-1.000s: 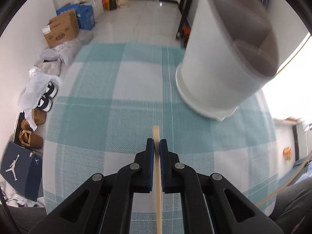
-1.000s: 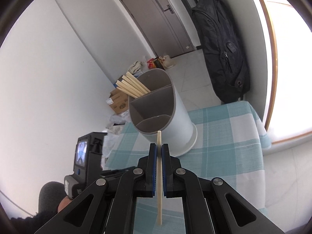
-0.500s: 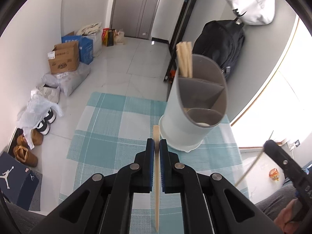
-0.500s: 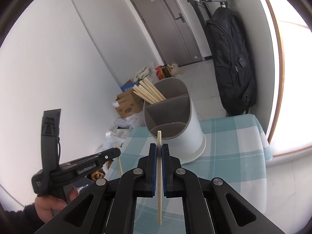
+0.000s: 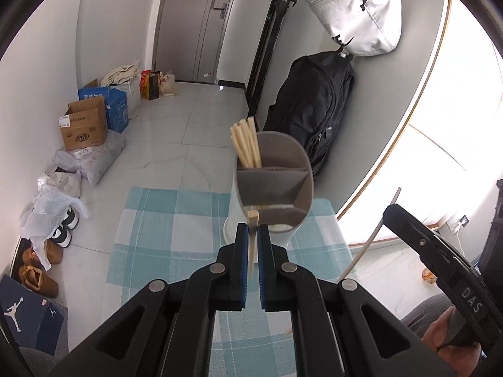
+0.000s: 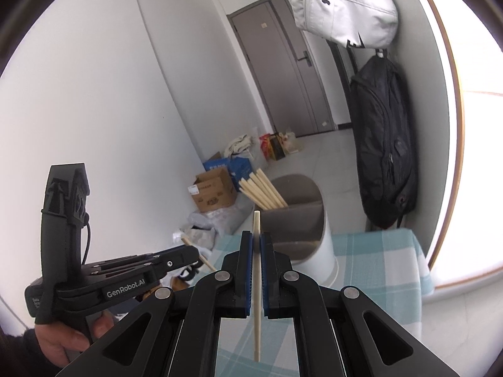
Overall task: Organize utensils
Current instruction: 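Raise both held chopsticks upright above the white utensil holder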
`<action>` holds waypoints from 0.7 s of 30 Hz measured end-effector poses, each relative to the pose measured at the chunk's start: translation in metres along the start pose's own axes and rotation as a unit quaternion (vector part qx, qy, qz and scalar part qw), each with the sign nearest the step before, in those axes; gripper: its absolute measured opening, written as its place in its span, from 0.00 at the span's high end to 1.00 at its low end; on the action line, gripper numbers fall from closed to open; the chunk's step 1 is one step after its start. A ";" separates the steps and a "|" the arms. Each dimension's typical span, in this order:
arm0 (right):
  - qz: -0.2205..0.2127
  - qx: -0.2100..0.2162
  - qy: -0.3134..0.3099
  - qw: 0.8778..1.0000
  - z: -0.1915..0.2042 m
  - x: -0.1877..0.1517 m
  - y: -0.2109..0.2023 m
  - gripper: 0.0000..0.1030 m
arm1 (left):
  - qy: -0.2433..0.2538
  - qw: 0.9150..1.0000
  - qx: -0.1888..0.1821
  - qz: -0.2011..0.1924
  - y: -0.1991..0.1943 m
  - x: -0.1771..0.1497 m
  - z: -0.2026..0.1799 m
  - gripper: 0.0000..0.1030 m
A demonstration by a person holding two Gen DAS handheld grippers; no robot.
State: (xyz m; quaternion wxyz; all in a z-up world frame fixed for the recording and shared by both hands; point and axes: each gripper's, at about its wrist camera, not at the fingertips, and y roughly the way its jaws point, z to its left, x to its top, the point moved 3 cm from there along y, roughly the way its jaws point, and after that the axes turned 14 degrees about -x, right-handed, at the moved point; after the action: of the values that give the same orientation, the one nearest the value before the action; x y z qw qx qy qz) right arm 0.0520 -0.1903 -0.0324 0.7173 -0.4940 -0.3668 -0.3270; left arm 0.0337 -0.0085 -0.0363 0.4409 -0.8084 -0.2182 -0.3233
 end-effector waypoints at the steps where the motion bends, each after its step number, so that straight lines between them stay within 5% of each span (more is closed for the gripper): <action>1: -0.001 0.001 0.003 1.000 -0.002 0.005 0.001 0.96 | 0.000 1.000 -0.001 -0.003 -0.002 0.004 -0.002 0.99; 15: -0.045 0.001 -0.022 0.999 0.000 0.094 0.006 0.96 | -0.006 0.998 -0.060 -0.029 -0.030 0.072 -0.025 0.99; 21: -0.033 -0.003 -0.023 0.999 -0.004 0.100 0.024 0.96 | -0.015 0.998 -0.064 -0.023 -0.019 0.070 -0.012 0.98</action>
State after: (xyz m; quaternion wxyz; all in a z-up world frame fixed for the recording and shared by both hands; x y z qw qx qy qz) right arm 0.1244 -0.1974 0.0407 0.6962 -0.4911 -0.3985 -0.3397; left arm 0.0664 -0.0043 0.0288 0.3771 -0.8347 -0.2218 -0.3346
